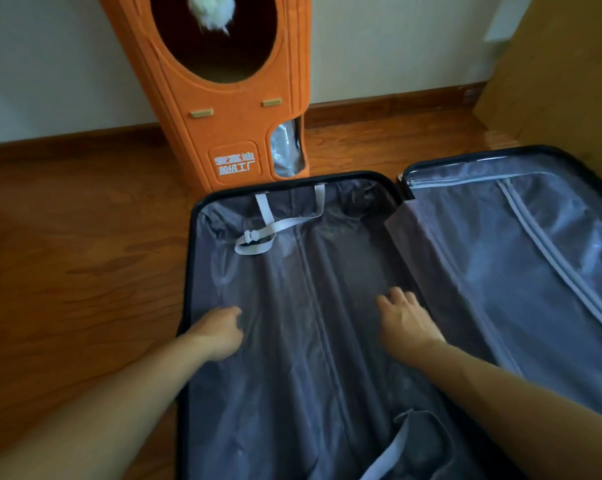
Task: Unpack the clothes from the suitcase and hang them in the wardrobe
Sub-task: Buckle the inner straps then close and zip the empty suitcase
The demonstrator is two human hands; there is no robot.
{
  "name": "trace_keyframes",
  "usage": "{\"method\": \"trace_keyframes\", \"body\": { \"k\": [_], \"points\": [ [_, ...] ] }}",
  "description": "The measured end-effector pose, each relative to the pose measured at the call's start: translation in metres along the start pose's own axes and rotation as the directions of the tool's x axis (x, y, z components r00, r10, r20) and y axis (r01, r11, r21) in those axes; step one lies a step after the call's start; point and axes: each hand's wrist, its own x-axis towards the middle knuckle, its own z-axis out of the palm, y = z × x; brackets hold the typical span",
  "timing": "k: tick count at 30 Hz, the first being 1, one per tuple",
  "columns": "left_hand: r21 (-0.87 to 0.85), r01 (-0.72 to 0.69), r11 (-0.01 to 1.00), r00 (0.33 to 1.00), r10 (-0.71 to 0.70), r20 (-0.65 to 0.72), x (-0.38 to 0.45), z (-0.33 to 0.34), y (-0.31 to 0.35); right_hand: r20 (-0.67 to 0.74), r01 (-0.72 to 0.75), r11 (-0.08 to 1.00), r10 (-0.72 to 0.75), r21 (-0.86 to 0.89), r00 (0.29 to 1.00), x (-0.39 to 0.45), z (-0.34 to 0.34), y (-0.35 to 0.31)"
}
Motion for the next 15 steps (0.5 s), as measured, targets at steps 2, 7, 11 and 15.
{"method": "trace_keyframes", "body": {
  "k": [2,7,11,15],
  "points": [
    [0.032,-0.021,0.999,1.0,0.021,0.01,-0.005,0.005,-0.006,0.076,0.058,0.993,-0.066,0.105,0.995,0.011,0.006,-0.032],
    [0.041,-0.058,0.997,0.972,0.047,0.232,-0.003,0.039,0.005,0.083,0.249,0.947,-0.27,0.201,0.959,0.076,-0.006,-0.099],
    [0.133,0.004,0.991,0.946,-0.047,0.321,-0.005,0.053,0.007,0.075,0.265,0.949,-0.281,0.173,0.957,0.143,-0.025,-0.128],
    [0.182,0.003,0.983,0.937,-0.066,0.343,-0.008,0.041,0.02,0.081,0.184,0.968,-0.199,0.169,0.977,0.203,-0.041,-0.135]
  ]
}}
